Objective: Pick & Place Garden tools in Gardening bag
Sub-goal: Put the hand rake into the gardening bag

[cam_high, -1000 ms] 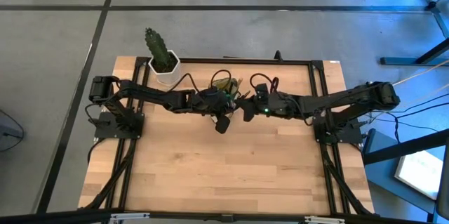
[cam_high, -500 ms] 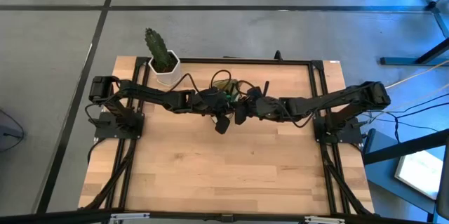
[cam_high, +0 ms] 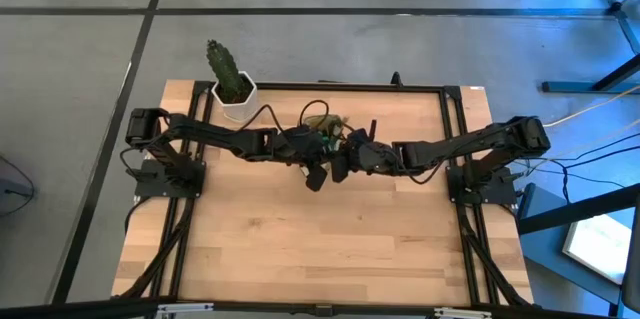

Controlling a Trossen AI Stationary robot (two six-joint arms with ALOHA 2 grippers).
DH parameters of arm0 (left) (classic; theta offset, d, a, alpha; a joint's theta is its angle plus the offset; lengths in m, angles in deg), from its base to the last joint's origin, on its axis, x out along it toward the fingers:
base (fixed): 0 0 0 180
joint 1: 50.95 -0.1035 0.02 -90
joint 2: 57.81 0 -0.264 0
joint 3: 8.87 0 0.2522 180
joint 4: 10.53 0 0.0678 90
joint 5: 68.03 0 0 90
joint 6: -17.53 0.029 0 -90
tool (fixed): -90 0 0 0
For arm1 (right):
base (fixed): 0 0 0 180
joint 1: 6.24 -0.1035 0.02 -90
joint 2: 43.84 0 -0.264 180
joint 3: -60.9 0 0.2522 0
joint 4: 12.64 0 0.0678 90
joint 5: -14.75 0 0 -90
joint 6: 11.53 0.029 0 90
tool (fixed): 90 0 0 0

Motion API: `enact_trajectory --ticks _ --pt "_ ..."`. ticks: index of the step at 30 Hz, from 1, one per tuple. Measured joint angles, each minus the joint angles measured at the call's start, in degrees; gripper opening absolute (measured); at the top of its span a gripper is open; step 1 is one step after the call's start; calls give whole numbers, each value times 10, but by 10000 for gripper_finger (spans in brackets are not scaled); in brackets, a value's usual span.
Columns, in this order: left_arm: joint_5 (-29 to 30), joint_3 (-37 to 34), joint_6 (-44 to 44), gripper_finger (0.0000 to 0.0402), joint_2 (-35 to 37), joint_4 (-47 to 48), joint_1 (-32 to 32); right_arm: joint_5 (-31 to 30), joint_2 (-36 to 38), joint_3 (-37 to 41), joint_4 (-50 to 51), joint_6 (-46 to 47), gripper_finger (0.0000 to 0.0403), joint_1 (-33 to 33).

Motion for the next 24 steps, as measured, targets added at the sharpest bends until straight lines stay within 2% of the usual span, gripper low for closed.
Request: enact_trajectory --ticks 15,24 --pt "3 0 8 78 27 90 18 1 -7 0 -6 0 0 7" --pt "70 1 8 105 49 123 40 5 -7 0 -6 0 0 7"
